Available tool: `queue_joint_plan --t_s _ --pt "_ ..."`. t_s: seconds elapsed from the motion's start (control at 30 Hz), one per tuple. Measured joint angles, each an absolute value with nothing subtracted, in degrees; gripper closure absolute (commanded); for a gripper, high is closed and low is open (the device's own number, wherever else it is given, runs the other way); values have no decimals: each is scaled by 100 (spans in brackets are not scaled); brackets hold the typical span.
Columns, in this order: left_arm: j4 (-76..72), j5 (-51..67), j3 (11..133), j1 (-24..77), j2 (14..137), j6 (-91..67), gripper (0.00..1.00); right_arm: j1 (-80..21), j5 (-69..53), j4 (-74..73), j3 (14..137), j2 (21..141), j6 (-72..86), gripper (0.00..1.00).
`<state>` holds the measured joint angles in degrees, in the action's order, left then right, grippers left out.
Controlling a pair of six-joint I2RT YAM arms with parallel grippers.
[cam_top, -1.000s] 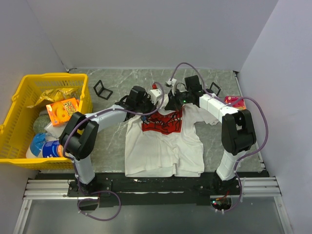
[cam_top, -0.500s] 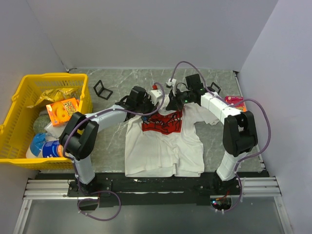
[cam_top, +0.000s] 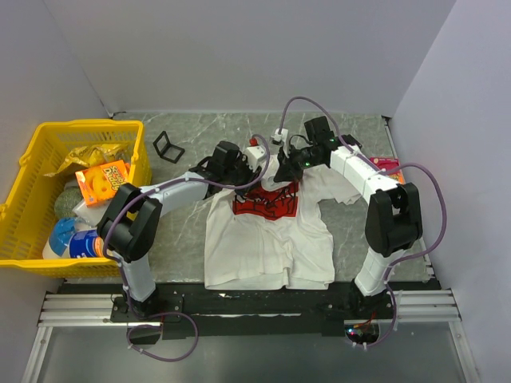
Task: Remove the brooch from the garment
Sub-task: Open the brooch on the clothes.
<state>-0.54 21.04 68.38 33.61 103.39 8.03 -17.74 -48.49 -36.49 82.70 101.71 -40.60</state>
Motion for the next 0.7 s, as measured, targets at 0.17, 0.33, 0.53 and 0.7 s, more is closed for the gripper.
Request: queue_joint_plan --t_s 0.17,0.33,0.53,0.7 --pt "-67 2003 6838 3361 10339 781 50 -1774 -4873 -3931 8322 10169 -4274 100" --pt "-89 1964 6838 3356 10337 784 37 -1772 -4875 -4106 8359 10169 -4381 100" --pt "-78 2180 6766 3304 10296 834 30 -1767 -4875 -4206 8370 10169 -4401 100" --pt "8 2672 6740 3127 10145 836 28 -1767 -4873 -4219 8396 10169 -4331 100"
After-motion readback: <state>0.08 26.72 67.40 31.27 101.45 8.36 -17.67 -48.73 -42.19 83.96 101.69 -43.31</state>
